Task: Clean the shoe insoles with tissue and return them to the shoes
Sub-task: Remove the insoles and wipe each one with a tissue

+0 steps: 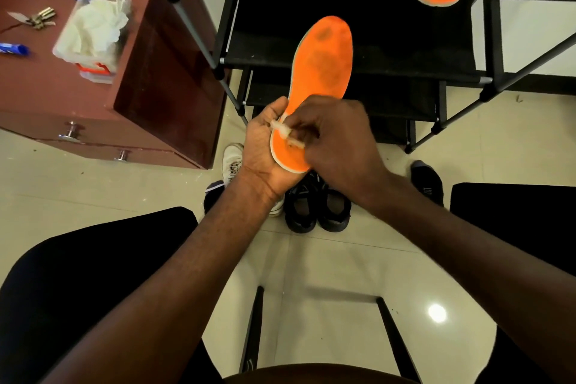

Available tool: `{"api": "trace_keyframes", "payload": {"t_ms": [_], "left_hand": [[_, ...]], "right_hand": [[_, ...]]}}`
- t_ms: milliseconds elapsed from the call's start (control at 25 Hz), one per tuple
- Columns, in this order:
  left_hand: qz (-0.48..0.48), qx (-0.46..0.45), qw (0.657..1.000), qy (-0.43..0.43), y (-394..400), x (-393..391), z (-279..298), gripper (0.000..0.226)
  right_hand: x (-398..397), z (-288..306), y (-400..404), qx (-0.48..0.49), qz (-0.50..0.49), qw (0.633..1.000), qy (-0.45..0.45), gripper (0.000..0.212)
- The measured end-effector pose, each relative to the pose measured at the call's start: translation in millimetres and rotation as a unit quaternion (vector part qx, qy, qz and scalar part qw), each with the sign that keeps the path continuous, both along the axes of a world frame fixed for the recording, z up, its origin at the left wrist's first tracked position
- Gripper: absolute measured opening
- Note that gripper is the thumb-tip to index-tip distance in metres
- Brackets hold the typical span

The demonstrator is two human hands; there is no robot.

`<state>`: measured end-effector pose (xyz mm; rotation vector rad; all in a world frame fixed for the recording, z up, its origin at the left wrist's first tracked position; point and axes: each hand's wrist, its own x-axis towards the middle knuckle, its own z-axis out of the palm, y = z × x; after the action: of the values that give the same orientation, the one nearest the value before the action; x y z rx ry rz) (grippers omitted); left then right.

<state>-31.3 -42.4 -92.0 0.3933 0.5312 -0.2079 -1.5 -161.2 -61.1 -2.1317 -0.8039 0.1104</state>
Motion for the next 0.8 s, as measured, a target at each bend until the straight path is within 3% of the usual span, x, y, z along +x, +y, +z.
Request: {"api": "trace_keyframes", "payload": {"t_ms": [120, 200, 280, 440, 520, 600, 680, 800], "left_hand": [[0.022, 0.011, 1.0, 0.008, -0.3, -2.3, -2.1, 0.052], [0.005, 0.0, 1.0, 0.015, -7.3, -3.3, -4.8, 0.046], [0.0, 0.018, 0.999, 0.038, -12.4, -2.7, -1.6, 0.048], [0.053, 0.059, 0.996, 0.038, -0.3, -1.3, -0.1, 0.061], [0.046, 0.045, 0.997, 0.048, 3.8, -0.5, -4.0, 0.045], [0.047, 0.031, 0.997, 0.048, 1.6, 1.4, -7.5, 0.03], [0.028, 0.055, 0.996, 0.06, -2.7, 3.3, -1.9, 0.038], [0.056, 0.058, 0.994, 0.075, 0.2, 4.6, 0.0, 0.059]], "right_hand": [[-5.5, -1.9, -11.6, -0.009, 0.06, 0.998, -0.021, 0.03], [10.7, -9.9, -17.4, -0.022, -0.009, 0.999, -0.045, 0.03], [13.9, -9.7, -11.7, -0.003, -0.051, 0.999, -0.012, 0.031], [-11.2, -2.6, -6.9, 0.015, 0.089, 0.996, 0.021, 0.03], [-0.1, -6.3, -18.5, -0.019, 0.089, 0.996, -0.001, 0.032], [12.8, -12.8, -21.6, -0.032, 0.028, 0.999, -0.025, 0.034], [6.7, -7.5, -11.3, -0.003, 0.004, 1.0, 0.0, 0.035], [-6.8, -2.6, -10.6, 0.014, 0.083, 0.996, 0.009, 0.032]]}}
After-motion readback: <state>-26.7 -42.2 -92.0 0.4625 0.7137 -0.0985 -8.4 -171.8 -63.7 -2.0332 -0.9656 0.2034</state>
